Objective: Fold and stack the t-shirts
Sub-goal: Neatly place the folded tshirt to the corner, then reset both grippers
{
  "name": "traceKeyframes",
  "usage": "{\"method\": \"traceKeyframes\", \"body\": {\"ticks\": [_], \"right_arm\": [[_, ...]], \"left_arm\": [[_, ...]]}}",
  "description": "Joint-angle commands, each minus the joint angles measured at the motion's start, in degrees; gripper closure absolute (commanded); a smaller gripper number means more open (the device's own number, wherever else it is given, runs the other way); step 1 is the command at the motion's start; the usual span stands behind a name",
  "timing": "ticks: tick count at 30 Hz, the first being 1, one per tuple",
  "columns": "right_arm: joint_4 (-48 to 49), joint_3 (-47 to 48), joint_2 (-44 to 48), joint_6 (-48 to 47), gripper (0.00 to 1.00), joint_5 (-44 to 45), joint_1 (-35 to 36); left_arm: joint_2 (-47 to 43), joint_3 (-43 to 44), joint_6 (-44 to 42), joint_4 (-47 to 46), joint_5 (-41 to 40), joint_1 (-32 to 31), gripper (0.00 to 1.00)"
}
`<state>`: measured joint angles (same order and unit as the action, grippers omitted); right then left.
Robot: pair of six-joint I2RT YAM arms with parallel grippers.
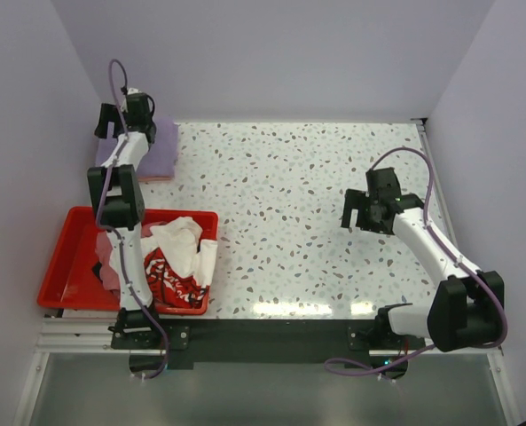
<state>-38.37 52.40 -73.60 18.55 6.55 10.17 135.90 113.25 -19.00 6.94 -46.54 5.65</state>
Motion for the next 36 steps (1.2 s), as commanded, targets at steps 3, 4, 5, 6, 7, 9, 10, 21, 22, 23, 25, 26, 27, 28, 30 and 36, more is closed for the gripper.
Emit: {"method": "traceKeyframes", "body": {"ticks": [3,4,5,6,7,9,10,21,22,23,25,26,27,28,30,36], "right_arm": [[-0.4,2.9,-0.3,0.2,0.01,1.4,-0.1],[-0.4,2.9,-0.4,0.3,0.01,1.3,-0.1],[-0.3,3.0,-0.2,0.3,0.01,0.9,-0.2],[-0.2,3.0,-0.1,0.4,0.01,0.8,-0.2],[-0.2,2.9,0.5,0.4,0.01,0.7,-0.1],[0.0,2.9,1.2,0.4,0.01,0.4,-0.2],[0.0,2.9,1.5,0.3,0.01,0.2,-0.2],[1.4,1.8,6.2,0.4,0.01,-5.1,-0.2],[1.2,1.7,6.6,0.4,0.01,-5.1,-0.1],[1.4,1.6,7.2,0.4,0.01,-5.4,-0.1],[1.7,0.8,8.7,0.4,0.01,-5.6,-0.1],[1.6,0.6,9.2,0.4,0.01,-5.7,-0.1],[1.5,0.3,9.4,0.4,0.01,-5.7,-0.2],[1.5,0.0,10.1,0.4,0.01,-5.6,-0.1],[1.9,-0.5,10.8,0.5,0.01,-6.1,-0.2],[3.2,-1.7,13.4,0.7,0.01,-6.5,-0.2]], "left_arm": [[-2.1,6.6,8.4,3.4,2.8,2.3,0.0],[-2.6,7.2,9.2,4.4,4.2,2.3,0.0],[-3.0,8.4,10.4,6.7,5.1,2.3,0.0],[-4.0,9.3,13.2,8.4,5.8,2.3,0.0],[-4.5,10.0,14.6,10.0,8.0,2.3,0.0],[-6.8,11.0,18.5,14.1,11.5,2.2,0.0],[-7.7,10.9,20.9,15.1,13.1,2.2,0.0],[-23.2,-2.3,34.2,15.4,27.0,-5.2,0.0],[-23.9,-4.8,34.5,14.6,26.2,-7.3,0.0],[-25.3,-6.1,35.0,14.2,26.0,-8.5,0.0],[-26.6,-9.7,36.4,14.0,26.2,-11.6,0.0],[-28.3,-10.8,38.3,14.8,26.3,-12.5,0.0],[-29.3,-12.0,39.4,15.4,26.6,-14.2,0.0],[-30.3,-15.0,40.4,16.3,26.9,-15.1,0.0],[-35.4,-19.6,42.6,16.1,26.5,-18.3,0.0],[-52.0,-42.5,45.3,5.6,27.3,-25.6,0.0]]}}
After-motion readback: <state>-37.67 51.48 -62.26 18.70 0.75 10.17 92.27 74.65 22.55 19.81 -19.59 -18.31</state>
